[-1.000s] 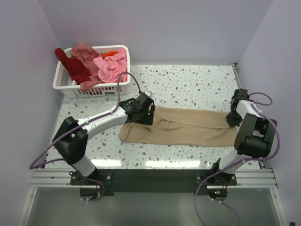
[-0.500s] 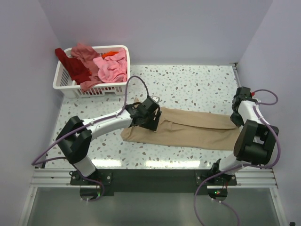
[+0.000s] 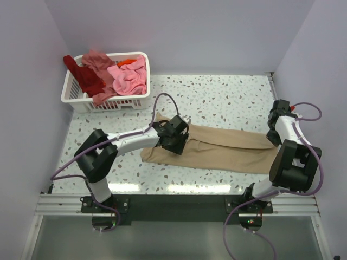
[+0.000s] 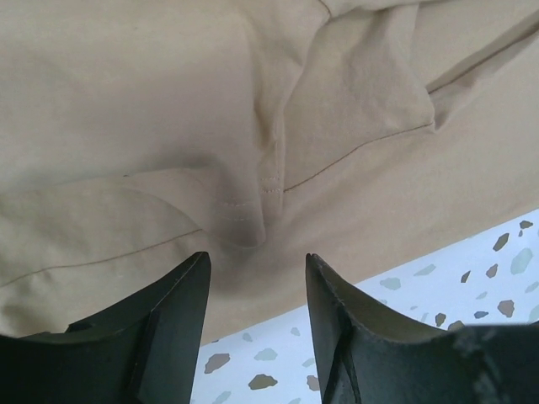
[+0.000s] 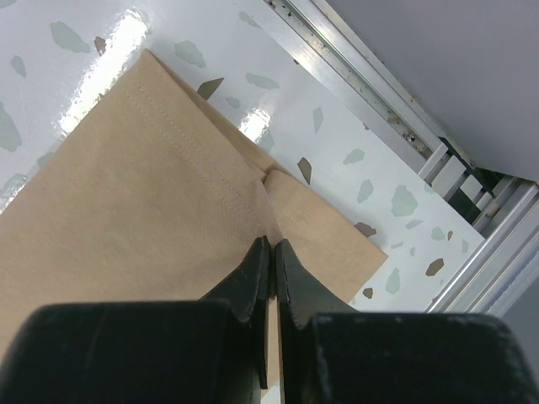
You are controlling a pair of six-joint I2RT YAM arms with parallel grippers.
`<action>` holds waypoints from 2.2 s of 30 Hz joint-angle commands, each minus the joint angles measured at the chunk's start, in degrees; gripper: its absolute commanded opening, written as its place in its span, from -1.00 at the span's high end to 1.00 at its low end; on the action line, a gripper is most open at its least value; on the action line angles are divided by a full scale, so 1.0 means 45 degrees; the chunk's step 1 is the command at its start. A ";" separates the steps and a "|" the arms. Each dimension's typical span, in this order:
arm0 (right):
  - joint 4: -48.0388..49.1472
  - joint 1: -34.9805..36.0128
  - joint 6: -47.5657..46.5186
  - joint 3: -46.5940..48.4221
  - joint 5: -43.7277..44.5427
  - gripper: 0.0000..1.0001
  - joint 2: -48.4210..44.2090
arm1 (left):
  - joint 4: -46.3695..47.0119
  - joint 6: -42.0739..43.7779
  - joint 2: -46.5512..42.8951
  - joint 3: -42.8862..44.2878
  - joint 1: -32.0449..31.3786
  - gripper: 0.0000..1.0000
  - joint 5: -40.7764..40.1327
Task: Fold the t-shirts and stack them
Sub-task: Fold the tshirt
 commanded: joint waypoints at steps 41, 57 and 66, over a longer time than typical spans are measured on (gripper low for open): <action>0.0173 -0.0048 -0.0246 -0.0065 0.0052 1.00 -0.0607 | 0.0200 -0.0793 0.2171 0.2341 -0.0242 0.85 -0.0906; 0.0037 -0.0048 -0.0207 0.0072 0.0424 1.00 -0.0393 | -0.1871 -0.1281 0.1487 0.3123 0.0540 1.00 0.2980; -0.0022 -0.0029 -0.0226 0.0013 0.0795 1.00 -0.0334 | -0.2535 -0.1379 0.1448 0.3299 0.0579 1.00 0.4407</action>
